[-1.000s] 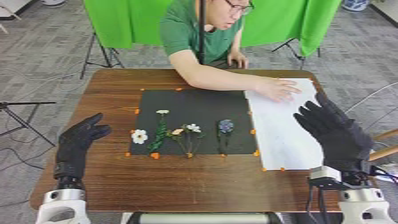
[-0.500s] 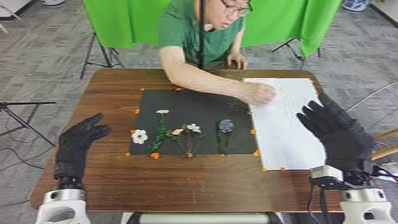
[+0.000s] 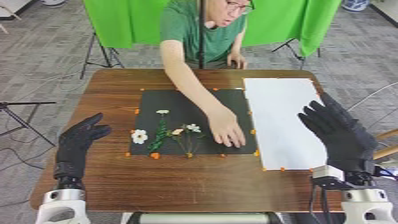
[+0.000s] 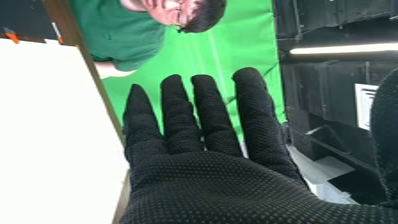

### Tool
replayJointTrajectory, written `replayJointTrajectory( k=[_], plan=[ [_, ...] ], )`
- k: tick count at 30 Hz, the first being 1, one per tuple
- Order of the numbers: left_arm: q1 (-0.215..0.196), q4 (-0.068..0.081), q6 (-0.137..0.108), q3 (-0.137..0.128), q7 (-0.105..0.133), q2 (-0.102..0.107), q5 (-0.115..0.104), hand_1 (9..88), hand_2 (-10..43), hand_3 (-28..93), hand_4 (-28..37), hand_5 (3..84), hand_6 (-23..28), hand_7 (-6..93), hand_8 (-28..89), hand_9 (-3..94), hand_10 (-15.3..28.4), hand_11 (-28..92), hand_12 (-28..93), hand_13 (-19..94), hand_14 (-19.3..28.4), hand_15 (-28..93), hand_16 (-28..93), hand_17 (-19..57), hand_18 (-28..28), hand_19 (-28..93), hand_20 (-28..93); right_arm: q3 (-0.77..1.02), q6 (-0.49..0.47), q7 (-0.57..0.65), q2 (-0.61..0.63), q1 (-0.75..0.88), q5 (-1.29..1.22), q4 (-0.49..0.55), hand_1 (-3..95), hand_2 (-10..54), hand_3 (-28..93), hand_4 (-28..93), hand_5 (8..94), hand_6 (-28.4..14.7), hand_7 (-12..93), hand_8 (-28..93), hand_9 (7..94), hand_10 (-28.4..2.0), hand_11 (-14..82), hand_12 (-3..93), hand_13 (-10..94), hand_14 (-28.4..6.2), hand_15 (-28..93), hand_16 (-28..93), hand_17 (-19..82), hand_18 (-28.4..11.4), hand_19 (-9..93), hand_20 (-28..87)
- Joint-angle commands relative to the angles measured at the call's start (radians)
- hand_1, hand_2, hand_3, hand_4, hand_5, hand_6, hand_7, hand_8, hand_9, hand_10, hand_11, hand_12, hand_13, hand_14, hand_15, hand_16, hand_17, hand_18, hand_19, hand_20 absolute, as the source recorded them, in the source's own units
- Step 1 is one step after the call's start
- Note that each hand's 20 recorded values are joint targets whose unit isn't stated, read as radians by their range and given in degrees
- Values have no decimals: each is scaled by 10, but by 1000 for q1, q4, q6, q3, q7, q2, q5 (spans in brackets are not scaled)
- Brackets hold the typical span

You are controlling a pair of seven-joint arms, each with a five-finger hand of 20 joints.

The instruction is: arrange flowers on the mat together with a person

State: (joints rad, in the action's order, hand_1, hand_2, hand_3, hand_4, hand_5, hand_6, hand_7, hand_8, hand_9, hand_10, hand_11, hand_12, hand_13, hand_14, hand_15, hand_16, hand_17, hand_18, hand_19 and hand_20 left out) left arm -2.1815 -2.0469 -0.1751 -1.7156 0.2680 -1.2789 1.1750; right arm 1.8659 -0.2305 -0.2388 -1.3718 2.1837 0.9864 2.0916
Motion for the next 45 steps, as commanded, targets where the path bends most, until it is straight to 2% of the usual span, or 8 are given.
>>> replayJointTrajectory(
  k=[1,12,21,33,35,38,42,45],
  plan=[
    [-16,-1,9,0,-8,-4,1,255,-8,705,-204,520,32,127,-57,566,156,206,152,494,186,229,-16,148,134,135,216,6,4,-12,-15,18,7,3,112,-71,771,-175,380,-8,70,-72,360,-146,32,138,289,-140,79,168,155,-171,59,252],
    [-18,-3,9,0,-9,-6,1,256,-7,704,-204,520,32,127,-57,566,156,205,151,495,186,229,-16,148,134,135,216,12,7,-14,-21,24,7,3,112,-74,770,-174,378,-8,69,-71,362,-146,32,138,289,-141,78,168,156,-170,58,252],
    [-19,-5,-2,3,-3,-11,1,255,-8,704,-204,520,32,128,-57,566,156,205,151,495,186,229,-16,149,133,135,216,8,13,-10,-16,12,-1,-4,105,-70,770,-173,379,-6,70,-73,363,-146,32,136,285,-141,76,167,156,-170,56,251],
    [-12,-1,-2,1,2,-5,0,254,-8,704,-206,520,32,127,-58,565,156,205,152,495,186,229,-16,149,134,135,217,17,-1,-4,-8,-7,-8,-12,87,-56,759,-177,385,-6,66,-75,360,-146,31,134,277,-141,70,165,154,-170,52,251],
    [-11,-1,-3,1,2,-5,0,253,-8,705,-207,520,31,128,-57,565,155,205,152,496,187,229,-16,149,133,135,217,25,-13,12,-8,-14,-7,-15,74,-36,746,-182,429,-1,71,-80,417,-142,46,134,282,-138,71,162,155,-169,47,249],
    [-9,-1,-5,4,8,-4,-2,254,-7,704,-208,520,32,127,-58,566,156,205,152,496,187,230,-16,149,133,135,217,18,6,-14,2,-17,11,-14,69,74,724,-198,569,7,85,-89,586,-132,79,135,338,-118,100,131,179,-156,29,258],
    [-7,0,-3,3,6,-5,-1,255,-6,704,-207,520,32,127,-58,566,156,205,152,496,186,230,-16,150,133,135,218,5,57,-26,6,-15,-10,-11,156,120,747,-197,600,11,93,-88,624,-117,84,131,376,-97,121,107,200,-137,19,266],
    [-8,1,-1,3,6,-5,1,256,-5,704,-207,521,32,127,-58,566,155,205,152,497,185,231,-16,150,133,135,217,24,41,-29,-2,-9,-4,-11,189,130,756,-196,597,9,95,-89,623,-114,85,129,383,-93,128,97,205,-132,17,269]
  ],
)
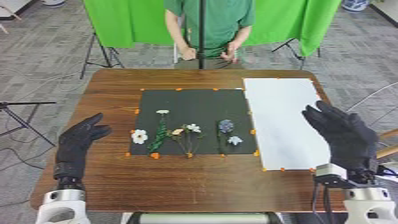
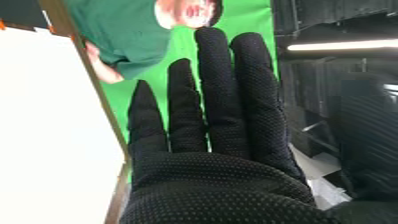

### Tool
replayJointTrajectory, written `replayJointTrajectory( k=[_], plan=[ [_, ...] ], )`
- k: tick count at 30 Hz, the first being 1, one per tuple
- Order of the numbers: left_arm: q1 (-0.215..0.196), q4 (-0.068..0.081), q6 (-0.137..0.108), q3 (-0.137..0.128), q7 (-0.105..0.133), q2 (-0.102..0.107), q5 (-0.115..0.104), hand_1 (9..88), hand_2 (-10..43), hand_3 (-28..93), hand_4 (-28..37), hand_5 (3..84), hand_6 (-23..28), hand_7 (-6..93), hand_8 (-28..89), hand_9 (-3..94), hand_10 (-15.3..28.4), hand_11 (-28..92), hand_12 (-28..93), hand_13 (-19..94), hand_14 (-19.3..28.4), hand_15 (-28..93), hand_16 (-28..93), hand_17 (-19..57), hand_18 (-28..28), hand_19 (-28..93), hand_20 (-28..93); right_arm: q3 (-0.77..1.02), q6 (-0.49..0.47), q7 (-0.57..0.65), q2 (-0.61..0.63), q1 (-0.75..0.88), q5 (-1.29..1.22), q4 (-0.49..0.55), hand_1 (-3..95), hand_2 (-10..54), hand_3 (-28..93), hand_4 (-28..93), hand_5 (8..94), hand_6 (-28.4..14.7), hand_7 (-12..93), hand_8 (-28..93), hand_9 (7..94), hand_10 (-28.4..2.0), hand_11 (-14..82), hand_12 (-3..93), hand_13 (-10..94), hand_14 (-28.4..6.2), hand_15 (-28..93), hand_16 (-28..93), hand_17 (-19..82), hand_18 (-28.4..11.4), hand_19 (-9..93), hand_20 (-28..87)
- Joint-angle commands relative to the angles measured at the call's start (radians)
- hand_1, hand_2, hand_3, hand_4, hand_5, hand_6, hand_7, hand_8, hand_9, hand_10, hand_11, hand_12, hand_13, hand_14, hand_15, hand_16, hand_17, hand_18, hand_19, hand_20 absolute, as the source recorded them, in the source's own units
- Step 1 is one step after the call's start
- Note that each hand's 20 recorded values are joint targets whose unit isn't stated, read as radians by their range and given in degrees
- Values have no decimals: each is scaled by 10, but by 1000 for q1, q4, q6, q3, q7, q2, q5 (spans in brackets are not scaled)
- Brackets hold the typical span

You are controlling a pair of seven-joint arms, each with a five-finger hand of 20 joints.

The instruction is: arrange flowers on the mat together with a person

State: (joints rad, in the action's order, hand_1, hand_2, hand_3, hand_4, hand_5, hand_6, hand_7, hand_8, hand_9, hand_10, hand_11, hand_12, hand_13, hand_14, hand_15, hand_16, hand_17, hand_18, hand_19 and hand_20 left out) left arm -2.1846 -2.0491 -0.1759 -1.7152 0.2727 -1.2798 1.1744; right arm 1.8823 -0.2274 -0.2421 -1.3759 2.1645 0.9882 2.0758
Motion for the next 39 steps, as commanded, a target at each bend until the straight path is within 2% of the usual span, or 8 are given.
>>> replayJointTrajectory(
  k=[1,3,6,9,14,23,39],
  plan=[
    [-9,2,1,2,-1,-4,1,256,-4,704,-206,520,32,127,-58,566,155,205,152,497,186,231,-16,150,133,135,217,18,25,-27,-3,16,-3,4,194,133,758,-197,596,9,96,-89,622,-115,84,128,384,-93,130,95,205,-131,17,270],
    [-5,3,-1,3,0,-5,0,256,-5,703,-206,520,32,128,-57,567,155,206,152,497,185,230,-16,150,133,135,217,30,17,-23,-12,30,0,8,188,115,764,-197,582,7,101,-90,598,-120,80,128,381,-94,135,88,205,-130,16,274],
    [-3,4,-2,3,-1,-6,1,256,-5,704,-205,520,32,128,-57,567,156,206,151,497,186,230,-16,150,133,135,218,29,10,-17,-12,32,-7,7,145,37,755,-190,535,-1,90,-88,519,-135,65,127,348,-113,129,83,195,-144,12,274],
    [-7,3,-2,1,-2,-6,2,256,-6,703,-204,520,32,127,-58,567,155,206,151,497,186,230,-16,150,133,136,218,22,11,-10,-7,23,-3,5,122,14,751,-182,504,-6,78,-83,479,-143,58,127,327,-125,124,89,188,-153,11,271],
    [-8,2,-3,2,-2,-9,2,255,-6,704,-205,520,32,127,-57,566,156,206,151,496,186,230,-16,150,133,135,218,-1,37,2,5,11,-9,6,113,13,748,-175,499,-7,75,-79,471,-145,58,129,325,-131,121,99,184,-156,15,270],
    [-16,-2,-6,2,3,-12,1,255,-6,704,-205,520,32,127,-57,566,156,206,152,496,186,229,-16,150,133,135,217,-4,28,7,7,6,-6,3,112,9,747,-171,501,-8,75,-78,474,-146,59,131,330,-134,116,114,182,-157,18,267],
    [-7,2,-1,0,0,-4,1,256,-7,704,-205,520,32,127,-57,567,155,205,151,496,186,229,-16,149,134,136,218,1,15,7,3,5,-3,0,114,4,745,-170,507,-9,76,-76,481,-146,60,134,337,-135,114,127,182,-158,18,266]
  ],
)
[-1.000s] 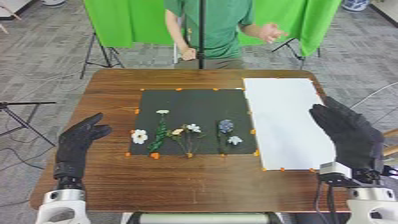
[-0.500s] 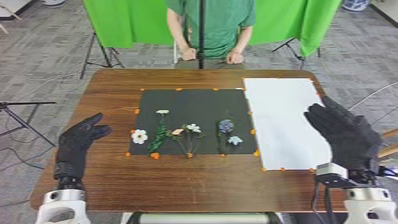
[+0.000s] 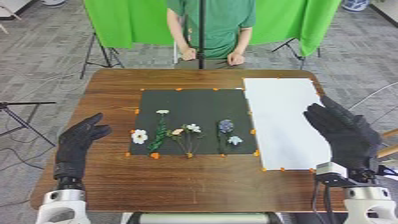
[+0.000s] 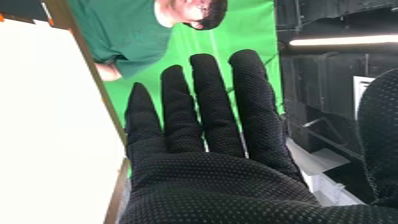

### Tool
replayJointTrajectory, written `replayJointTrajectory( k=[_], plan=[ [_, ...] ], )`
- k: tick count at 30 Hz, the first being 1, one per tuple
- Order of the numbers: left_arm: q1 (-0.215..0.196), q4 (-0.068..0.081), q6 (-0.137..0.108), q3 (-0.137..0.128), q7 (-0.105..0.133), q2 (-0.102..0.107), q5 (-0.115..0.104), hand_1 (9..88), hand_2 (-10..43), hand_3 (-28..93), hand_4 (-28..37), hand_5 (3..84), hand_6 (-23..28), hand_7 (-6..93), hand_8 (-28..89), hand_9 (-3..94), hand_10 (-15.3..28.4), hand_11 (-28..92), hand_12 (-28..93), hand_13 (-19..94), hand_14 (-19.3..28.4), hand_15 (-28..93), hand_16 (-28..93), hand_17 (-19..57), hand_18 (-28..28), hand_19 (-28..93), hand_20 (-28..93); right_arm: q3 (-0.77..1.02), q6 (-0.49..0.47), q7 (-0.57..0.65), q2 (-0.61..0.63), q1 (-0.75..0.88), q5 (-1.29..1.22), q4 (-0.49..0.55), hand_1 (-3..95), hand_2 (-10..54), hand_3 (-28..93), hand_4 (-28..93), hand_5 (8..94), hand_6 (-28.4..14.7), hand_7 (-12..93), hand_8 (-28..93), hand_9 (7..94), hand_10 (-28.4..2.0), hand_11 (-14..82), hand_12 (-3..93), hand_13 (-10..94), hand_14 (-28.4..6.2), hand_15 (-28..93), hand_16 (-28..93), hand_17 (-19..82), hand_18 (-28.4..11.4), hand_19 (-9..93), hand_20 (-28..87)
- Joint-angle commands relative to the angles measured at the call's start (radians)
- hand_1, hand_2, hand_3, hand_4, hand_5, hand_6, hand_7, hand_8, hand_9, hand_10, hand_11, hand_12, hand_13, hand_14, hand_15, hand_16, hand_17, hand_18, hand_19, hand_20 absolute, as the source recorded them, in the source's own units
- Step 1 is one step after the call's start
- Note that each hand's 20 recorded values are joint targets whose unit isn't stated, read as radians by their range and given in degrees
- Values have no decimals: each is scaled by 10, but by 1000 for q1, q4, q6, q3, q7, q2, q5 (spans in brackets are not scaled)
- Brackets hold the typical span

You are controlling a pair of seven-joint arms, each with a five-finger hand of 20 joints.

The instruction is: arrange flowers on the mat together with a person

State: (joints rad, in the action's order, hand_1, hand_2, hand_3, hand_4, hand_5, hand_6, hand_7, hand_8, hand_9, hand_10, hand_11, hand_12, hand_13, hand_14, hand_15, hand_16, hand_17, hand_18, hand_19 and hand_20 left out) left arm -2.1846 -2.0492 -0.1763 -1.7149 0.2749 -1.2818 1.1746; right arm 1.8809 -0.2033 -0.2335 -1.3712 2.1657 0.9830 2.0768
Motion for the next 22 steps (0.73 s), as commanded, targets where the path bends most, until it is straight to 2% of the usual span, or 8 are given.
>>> replayJointTrajectory(
  k=[1,10,22],
  plan=[
    [-6,2,0,0,-2,-1,0,255,-7,704,-205,520,32,127,-57,567,155,205,151,495,186,229,-16,149,134,135,218,2,-12,-3,-2,4,4,-2,114,3,745,-170,507,-9,76,-76,482,-146,60,134,337,-136,114,127,182,-158,18,266],
    [-3,5,6,1,1,1,2,255,-6,703,-205,520,32,127,-58,566,156,206,152,495,186,229,-16,149,133,133,217,2,-12,-7,-2,4,3,-2,115,0,746,-170,508,-9,76,-76,479,-147,59,134,339,-136,113,131,183,-158,17,266],
    [-6,3,-2,0,3,-4,-1,255,-6,702,-204,521,32,127,-58,566,156,205,152,496,186,229,-16,149,133,134,217,-6,-11,-2,-1,1,3,-6,117,-3,747,-170,516,-18,74,-76,454,-147,54,133,334,-136,111,133,182,-159,20,266]
  ],
)
